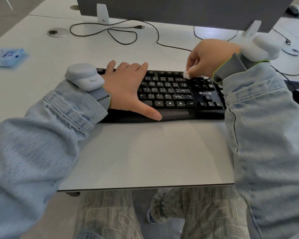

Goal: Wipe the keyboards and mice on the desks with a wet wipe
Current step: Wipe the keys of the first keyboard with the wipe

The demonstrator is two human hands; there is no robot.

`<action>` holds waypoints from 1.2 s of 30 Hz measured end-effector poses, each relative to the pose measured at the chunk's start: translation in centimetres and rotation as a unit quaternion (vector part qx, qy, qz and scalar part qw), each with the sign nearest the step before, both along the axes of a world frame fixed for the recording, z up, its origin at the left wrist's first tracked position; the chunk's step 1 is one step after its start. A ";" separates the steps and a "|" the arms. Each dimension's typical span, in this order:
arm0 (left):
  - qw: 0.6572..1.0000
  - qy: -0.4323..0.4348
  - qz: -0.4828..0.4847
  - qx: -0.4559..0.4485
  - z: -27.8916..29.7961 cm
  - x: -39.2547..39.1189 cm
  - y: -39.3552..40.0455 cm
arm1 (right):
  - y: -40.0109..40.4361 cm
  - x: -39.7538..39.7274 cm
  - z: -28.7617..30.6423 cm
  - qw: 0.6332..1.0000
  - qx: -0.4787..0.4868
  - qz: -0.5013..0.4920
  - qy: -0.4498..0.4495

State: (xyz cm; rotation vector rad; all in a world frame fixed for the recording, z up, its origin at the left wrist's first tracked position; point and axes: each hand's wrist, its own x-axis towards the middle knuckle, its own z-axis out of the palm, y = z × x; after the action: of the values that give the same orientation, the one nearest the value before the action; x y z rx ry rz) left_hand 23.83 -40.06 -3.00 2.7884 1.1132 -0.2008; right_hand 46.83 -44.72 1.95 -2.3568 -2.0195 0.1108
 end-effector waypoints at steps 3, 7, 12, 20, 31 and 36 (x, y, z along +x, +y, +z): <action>1.000 -0.003 0.000 0.003 0.0 0.1 0.0 | -0.2 0.4 0.1 1.000 -0.008 -0.001 0.000; 1.000 -0.007 -0.001 0.003 -0.1 0.1 0.0 | -0.1 -0.1 -0.1 0.998 0.057 0.022 -0.020; 1.000 -0.010 -0.004 0.011 -0.1 0.1 0.0 | 1.4 -3.2 -1.1 0.978 0.183 0.103 0.007; 1.000 -0.012 -0.001 0.020 -0.2 0.1 -0.1 | 2.6 -3.0 -1.7 0.986 0.099 0.130 0.017; 1.000 -0.003 0.000 0.010 0.1 0.1 -0.2 | 0.5 0.2 -0.8 0.979 0.170 0.090 0.066; 1.000 -0.001 -0.002 0.013 -0.1 0.2 -0.2 | 1.1 -1.4 -2.3 0.967 0.184 0.141 0.109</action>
State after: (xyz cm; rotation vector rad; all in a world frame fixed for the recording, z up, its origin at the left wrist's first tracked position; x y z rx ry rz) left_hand 24.02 -40.22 -3.05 2.8132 1.1194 -0.1836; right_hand 45.41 -43.67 -0.32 -1.7521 -2.0437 -0.0014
